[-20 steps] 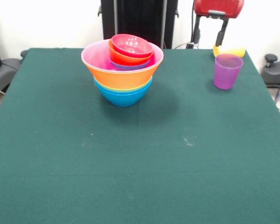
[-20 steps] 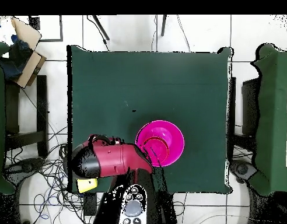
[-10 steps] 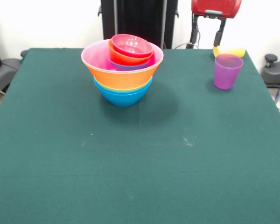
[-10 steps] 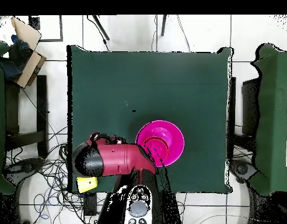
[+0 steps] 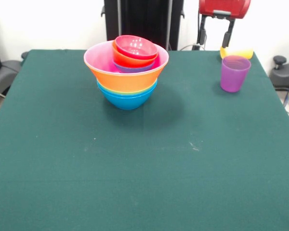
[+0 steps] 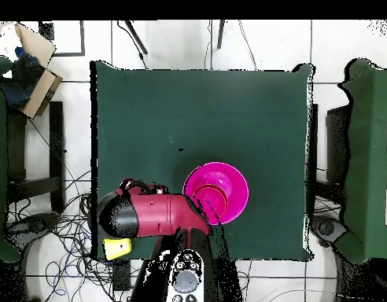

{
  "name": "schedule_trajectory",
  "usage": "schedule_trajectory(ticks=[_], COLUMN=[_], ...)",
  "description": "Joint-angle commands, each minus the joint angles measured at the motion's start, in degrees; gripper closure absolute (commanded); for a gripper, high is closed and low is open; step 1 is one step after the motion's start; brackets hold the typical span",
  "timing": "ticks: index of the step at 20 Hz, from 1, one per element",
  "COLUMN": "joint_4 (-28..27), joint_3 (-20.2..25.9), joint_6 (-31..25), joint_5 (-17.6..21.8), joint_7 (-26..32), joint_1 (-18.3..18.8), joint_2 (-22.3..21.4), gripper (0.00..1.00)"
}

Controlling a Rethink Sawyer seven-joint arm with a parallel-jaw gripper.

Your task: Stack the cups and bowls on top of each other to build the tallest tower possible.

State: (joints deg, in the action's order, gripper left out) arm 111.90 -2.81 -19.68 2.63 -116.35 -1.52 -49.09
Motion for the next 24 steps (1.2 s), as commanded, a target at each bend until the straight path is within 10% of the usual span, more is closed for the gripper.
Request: schedule_trajectory(ticks=[1,24], joint_4=[1.68,0.49], joint_3=[3.59,3.23], joint_6=[0.64,5.07], joint_5=[-1.93,-3.38], joint_7=[-8.74,-9.78], joint_1=[-1.6,-3.62], joint_2=[2.4,6.8], gripper=[0.0,0.0])
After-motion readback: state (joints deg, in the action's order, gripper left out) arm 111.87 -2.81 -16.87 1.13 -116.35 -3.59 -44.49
